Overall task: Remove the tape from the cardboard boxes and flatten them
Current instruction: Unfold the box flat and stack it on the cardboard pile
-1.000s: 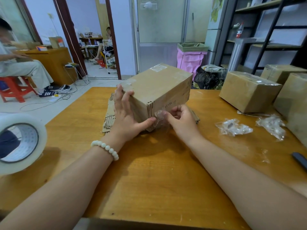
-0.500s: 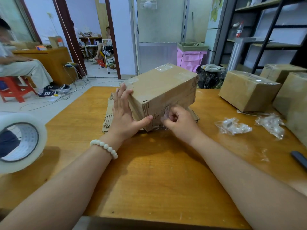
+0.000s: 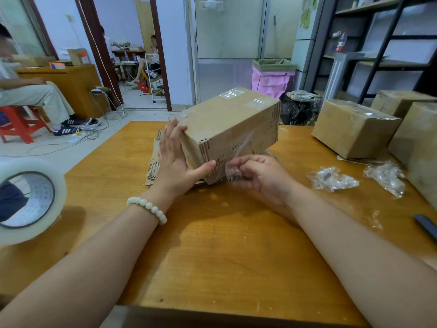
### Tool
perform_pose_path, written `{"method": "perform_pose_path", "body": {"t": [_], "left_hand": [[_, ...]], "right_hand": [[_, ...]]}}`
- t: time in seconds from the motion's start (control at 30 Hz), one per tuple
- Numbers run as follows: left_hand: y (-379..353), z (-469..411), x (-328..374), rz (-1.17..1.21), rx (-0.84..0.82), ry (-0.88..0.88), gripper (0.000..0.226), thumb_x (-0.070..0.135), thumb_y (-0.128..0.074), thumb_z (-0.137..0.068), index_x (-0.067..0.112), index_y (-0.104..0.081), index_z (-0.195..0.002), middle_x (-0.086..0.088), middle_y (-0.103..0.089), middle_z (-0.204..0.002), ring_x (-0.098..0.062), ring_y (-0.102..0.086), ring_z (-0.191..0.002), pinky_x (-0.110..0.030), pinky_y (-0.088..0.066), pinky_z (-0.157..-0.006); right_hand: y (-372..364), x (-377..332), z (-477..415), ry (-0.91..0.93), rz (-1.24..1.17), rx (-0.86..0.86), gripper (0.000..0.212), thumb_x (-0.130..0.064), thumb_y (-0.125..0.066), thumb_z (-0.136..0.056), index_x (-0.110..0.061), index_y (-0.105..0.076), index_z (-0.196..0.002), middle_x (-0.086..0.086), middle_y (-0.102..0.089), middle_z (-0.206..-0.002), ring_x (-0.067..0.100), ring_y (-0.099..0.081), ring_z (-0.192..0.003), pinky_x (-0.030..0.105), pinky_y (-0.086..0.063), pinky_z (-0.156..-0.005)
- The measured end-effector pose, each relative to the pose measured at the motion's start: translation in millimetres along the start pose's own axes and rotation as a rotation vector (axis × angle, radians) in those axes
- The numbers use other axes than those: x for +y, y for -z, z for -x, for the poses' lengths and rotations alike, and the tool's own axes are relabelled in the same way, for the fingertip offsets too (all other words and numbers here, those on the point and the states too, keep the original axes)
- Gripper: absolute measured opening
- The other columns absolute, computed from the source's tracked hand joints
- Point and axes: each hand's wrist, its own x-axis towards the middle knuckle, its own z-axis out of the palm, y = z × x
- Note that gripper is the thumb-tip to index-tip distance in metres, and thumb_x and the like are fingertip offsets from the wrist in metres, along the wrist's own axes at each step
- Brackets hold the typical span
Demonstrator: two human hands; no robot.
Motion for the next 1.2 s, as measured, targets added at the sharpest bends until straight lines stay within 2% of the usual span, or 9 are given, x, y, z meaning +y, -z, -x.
{"method": "perform_pose_path", "body": {"t": [0.17,0.3,0.4,0.5,0.67,0.77,0.87,1.03,1.2], "left_hand": [[0,0,0,-0.004,-0.004,0.002,0.082,0.066,-0.061,-0.065,0.041,-0.019,-0.131,-0.01,-0.012,-0.158,-0.033,-0.006,-0.147,-0.062,-0.016,-0.115],[0,0,0,-0.009,-0.001,-0.003,0.082,0.066,-0.061,-0.066,0.042,-0.019,-0.131,-0.011,-0.012,-0.159,-0.033,-0.006,-0.148,-0.062,-0.016,-0.116],[0,0,0,-0.014,0.004,-0.009,0.082,0.066,-0.061,-0.066,0.041,-0.019,-0.132,-0.01,-0.012,-0.158,-0.033,-0.006,-0.148,-0.062,-0.016,-0.116],[-2,0,0,-0.021,0.01,-0.008,0.082,0.067,-0.061,-0.065,0.041,-0.02,-0.132,-0.011,-0.013,-0.158,-0.033,-0.007,-0.147,-0.061,-0.016,-0.116],[-4,0,1,-0.065,0.025,-0.031,0.082,0.07,-0.059,-0.066,0.037,-0.021,-0.132,-0.014,-0.018,-0.157,-0.034,-0.01,-0.147,-0.06,-0.017,-0.116],[-4,-1,0,-0.071,0.031,-0.041,0.081,0.07,-0.059,-0.067,0.037,-0.022,-0.131,-0.014,-0.019,-0.156,-0.033,-0.011,-0.146,-0.06,-0.017,-0.116],[-3,-2,-1,-0.058,0.025,-0.019,0.081,0.071,-0.058,-0.066,0.039,-0.021,-0.13,-0.014,-0.018,-0.157,-0.033,-0.009,-0.147,-0.06,-0.016,-0.117],[-3,-2,-1,-0.066,0.023,-0.034,0.082,0.07,-0.06,-0.067,0.037,-0.021,-0.131,-0.015,-0.02,-0.155,-0.035,-0.012,-0.146,-0.06,-0.018,-0.116],[-3,-1,0,-0.078,0.027,-0.043,0.087,0.068,-0.061,-0.068,0.029,-0.022,-0.136,-0.017,-0.021,-0.155,-0.037,-0.014,-0.145,-0.061,-0.019,-0.115]], "right_hand": [[4,0,2,-0.031,-0.086,-0.071,0.02,0.009,-0.053,-0.088,-0.008,-0.063,-0.094,0.006,-0.068,-0.1,0.016,-0.068,-0.088,0.03,-0.059,-0.072],[1,4,1,0.074,0.081,-0.041,0.02,0.005,-0.06,-0.086,-0.013,-0.059,-0.094,0.005,-0.066,-0.096,0.014,-0.066,-0.084,0.026,-0.058,-0.072],[1,8,-1,0.131,0.315,-0.013,0.022,-0.006,-0.068,-0.083,-0.02,-0.057,-0.095,0.004,-0.067,-0.094,0.018,-0.066,-0.089,0.035,-0.055,-0.084],[-6,10,-3,0.185,0.427,0.107,0.022,-0.018,-0.072,-0.08,-0.022,-0.052,-0.087,0.007,-0.064,-0.094,0.023,-0.064,-0.092,0.042,-0.053,-0.087],[-22,9,-7,0.249,0.508,0.379,0.033,-0.03,-0.07,-0.084,-0.019,-0.041,-0.095,-0.005,-0.047,-0.086,0.012,-0.054,-0.078,0.027,-0.047,-0.069],[-20,7,-6,0.16,0.39,0.31,0.036,-0.034,-0.065,-0.088,-0.018,-0.037,-0.105,0.001,-0.05,-0.097,0.022,-0.062,-0.086,0.031,-0.054,-0.072],[-11,5,0,0.097,0.111,0.079,0.031,-0.009,-0.058,-0.092,-0.02,-0.032,-0.105,0.011,-0.056,-0.108,0.026,-0.064,-0.098,0.04,-0.056,-0.086],[-6,9,-1,0.086,0.318,0.065,0.043,-0.009,-0.066,-0.087,-0.025,-0.028,-0.101,0.002,-0.066,-0.098,0.009,-0.068,-0.083,0.025,-0.055,-0.075],[-15,16,-7,0.118,0.446,0.156,0.033,-0.029,-0.075,-0.078,-0.024,-0.045,-0.091,0.008,-0.065,-0.092,0.022,-0.066,-0.082,0.036,-0.055,-0.073]]}}
